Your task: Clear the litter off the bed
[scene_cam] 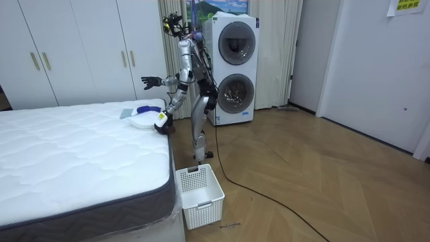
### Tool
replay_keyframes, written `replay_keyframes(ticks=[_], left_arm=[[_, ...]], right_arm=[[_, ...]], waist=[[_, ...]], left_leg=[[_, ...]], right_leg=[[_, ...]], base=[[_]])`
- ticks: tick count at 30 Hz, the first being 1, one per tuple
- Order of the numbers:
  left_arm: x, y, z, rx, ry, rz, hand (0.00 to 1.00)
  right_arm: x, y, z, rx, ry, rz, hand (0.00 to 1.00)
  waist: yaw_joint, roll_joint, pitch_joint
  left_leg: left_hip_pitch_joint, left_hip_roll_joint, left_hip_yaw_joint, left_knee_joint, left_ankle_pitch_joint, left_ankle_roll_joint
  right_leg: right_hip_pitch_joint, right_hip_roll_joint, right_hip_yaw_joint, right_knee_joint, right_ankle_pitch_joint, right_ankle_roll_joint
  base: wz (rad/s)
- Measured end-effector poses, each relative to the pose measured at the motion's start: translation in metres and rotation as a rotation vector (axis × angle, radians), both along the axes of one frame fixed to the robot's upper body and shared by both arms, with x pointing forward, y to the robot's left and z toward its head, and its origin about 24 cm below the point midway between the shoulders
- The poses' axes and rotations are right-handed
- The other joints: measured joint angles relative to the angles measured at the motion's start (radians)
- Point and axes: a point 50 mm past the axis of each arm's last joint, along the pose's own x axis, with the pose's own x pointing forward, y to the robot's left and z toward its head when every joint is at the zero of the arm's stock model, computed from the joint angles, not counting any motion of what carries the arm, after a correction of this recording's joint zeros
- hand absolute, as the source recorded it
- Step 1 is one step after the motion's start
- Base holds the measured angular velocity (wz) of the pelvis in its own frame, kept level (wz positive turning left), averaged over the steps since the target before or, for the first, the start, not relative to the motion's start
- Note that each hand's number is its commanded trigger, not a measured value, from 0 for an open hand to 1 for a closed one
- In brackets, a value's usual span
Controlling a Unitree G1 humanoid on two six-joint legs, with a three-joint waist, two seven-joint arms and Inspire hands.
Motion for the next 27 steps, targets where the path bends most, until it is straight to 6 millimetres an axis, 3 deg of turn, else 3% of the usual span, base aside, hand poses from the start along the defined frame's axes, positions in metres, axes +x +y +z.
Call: replay_keyframes(ticks=[4, 6, 8, 14, 21, 27], left_arm=[[0.007, -0.002, 0.004, 0.011, 0.024, -0.04, 1.0], [0.007, -0.002, 0.004, 0.023, 0.035, -0.059, 1.0], [0.01, -0.004, 0.006, 0.033, 0.028, -0.08, 1.0], [0.014, -0.006, 0.011, 0.039, 0.009, -0.107, 1.0], [0.023, -0.011, 0.018, 0.066, -0.015, -0.144, 1.0], [0.024, -0.01, 0.019, 0.11, -0.027, -0.149, 1.0]], right_arm=[[0.001, 0.005, -0.02, 0.047, 0.112, 0.077, 0.0], [0.0, 0.005, -0.032, 0.054, 0.179, 0.103, 0.0], [0.0, 0.003, -0.043, 0.079, 0.242, 0.122, 0.0], [-0.002, 0.003, -0.059, 0.109, 0.34, 0.188, 0.0], [-0.002, 0.001, -0.066, 0.106, 0.407, 0.204, 0.0], [-0.002, -0.001, -0.067, 0.142, 0.413, 0.202, 0.0]], waist=[[0.019, 0.0, 0.0014], [0.029, 0.001, 0.0056], [0.041, 0.001, 0.015], [0.068, 0.017, 0.0251], [0.106, 0.023, 0.0234], [0.106, 0.029, 0.0219]], left_leg=[[0.0, 0.003, -0.006, 0.005, -0.003, 0.0], [0.001, 0.003, -0.011, 0.005, -0.003, 0.0], [0.0, 0.004, -0.013, 0.007, -0.004, -0.001], [-0.037, 0.009, -0.013, 0.02, -0.006, 0.0], [-0.054, 0.011, -0.021, 0.035, -0.011, -0.001], [-0.056, 0.008, -0.026, 0.04, -0.012, 0.0]], right_leg=[[0.007, -0.001, -0.008, -0.004, 0.0, -0.001], [0.012, 0.0, -0.013, -0.006, 0.0, -0.001], [0.013, -0.001, -0.02, -0.006, 0.0, -0.001], [-0.016, -0.002, -0.032, 0.0, -0.002, -0.004], [-0.03, -0.006, -0.052, 0.012, -0.004, -0.007], [-0.03, -0.015, -0.064, 0.018, -0.005, -0.008]], base=[[0.03], [0.06], [0.02], [0.05], [0.01], [0.02]])
